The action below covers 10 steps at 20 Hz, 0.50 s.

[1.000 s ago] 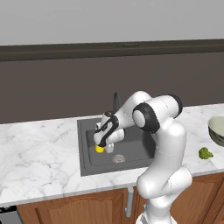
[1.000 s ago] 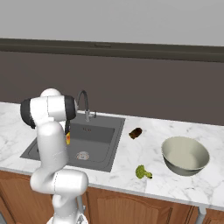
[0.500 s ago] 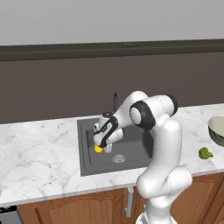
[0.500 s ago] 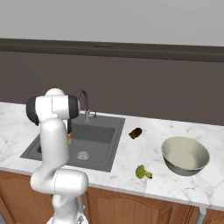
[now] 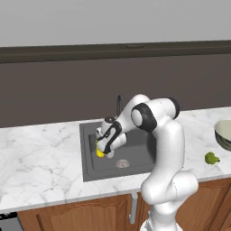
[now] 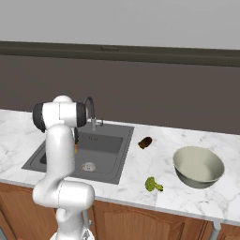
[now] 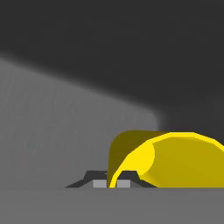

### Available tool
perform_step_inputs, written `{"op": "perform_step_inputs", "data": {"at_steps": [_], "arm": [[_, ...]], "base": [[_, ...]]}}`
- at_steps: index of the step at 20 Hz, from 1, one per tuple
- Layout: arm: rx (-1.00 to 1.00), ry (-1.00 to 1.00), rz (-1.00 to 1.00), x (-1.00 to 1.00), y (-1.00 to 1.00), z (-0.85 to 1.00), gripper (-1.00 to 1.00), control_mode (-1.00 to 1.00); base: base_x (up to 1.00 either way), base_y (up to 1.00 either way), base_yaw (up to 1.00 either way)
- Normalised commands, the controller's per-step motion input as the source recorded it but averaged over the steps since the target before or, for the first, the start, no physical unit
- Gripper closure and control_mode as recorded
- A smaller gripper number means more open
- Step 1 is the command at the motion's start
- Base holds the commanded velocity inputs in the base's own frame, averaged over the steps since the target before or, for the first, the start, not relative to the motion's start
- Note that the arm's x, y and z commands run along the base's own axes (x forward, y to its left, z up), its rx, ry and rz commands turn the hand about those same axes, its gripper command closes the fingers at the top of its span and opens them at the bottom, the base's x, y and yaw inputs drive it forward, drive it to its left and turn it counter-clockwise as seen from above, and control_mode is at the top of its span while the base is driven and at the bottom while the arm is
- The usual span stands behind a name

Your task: Remove the broccoli and sweet potato from the sink. Then move the bowl and cup from the counter to the sink for washing.

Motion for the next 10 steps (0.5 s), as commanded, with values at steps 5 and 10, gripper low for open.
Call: {"op": "perform_step_inputs", "data": {"at_steps": [5, 10], "arm": [[0.00, 0.00, 0.00, 0.21, 0.07, -0.19, 1.00, -1.00], [0.00, 0.00, 0.00, 0.19, 0.09, -0.16, 1.00, -1.00]], "base": [[0.00, 0.00, 0.00], [0.00, 0.00, 0.00]]}}
